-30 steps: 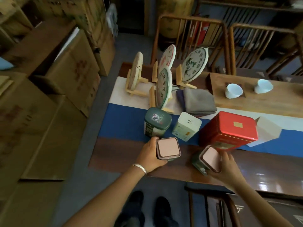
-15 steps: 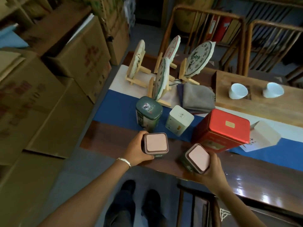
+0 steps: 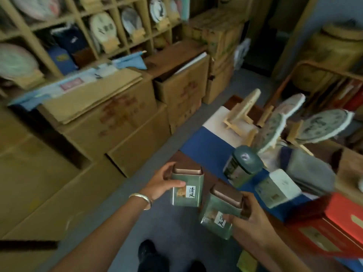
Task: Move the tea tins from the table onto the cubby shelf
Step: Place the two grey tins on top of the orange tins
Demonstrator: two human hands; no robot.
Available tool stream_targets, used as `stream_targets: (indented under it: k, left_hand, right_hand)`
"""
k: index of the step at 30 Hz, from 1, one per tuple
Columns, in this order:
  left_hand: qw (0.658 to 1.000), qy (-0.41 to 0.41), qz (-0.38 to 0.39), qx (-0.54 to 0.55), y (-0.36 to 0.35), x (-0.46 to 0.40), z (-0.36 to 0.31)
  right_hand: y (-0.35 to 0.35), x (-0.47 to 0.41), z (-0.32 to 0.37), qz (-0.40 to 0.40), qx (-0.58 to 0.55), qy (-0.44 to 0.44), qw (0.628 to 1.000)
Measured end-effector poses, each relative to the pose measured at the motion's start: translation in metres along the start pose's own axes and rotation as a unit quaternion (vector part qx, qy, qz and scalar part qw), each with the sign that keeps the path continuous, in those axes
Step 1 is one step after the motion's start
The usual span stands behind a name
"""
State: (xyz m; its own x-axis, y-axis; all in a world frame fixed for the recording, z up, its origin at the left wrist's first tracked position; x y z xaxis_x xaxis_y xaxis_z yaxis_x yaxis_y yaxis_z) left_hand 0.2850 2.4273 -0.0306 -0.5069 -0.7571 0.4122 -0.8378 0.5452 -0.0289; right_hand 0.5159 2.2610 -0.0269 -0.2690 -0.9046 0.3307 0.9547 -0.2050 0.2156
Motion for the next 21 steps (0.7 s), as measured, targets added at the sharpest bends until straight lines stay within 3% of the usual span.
stream_targets:
  k: [5,11,21]
  left_hand:
    - [0.993,-0.034,-0.115,0.022,0.131,0.054,-0.037]
    - [0.959,-0.081,-0.268,0.051,0.295,0.147,-0.077]
    - [0.907,-0.174,-0.381,0.041,0.477,0.263,-0.135]
  right_hand:
    - [-0.088,-0.065,0.104,0.077,0.001,0.083,0.994]
    - [-0.228,-0.118,0.235,0.182,0.034,0.176,0.967]
    - [-0.437,-0.138,0.375,0.261,0.0,0.295,0.919]
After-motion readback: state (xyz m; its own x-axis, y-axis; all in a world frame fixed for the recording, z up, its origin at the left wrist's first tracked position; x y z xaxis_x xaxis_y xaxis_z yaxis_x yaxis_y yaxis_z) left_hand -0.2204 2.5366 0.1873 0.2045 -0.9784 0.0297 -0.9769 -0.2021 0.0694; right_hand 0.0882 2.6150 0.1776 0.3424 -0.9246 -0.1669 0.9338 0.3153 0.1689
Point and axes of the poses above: each hand's wrist, its own x-axis away from the middle knuckle, its own y-axis out of the back of the hand, z = x × y, the point moved 8 cm from there along -x, towards the middle knuckle, and after that the axes turned 2 degrees about z, right-handed, at the moved point
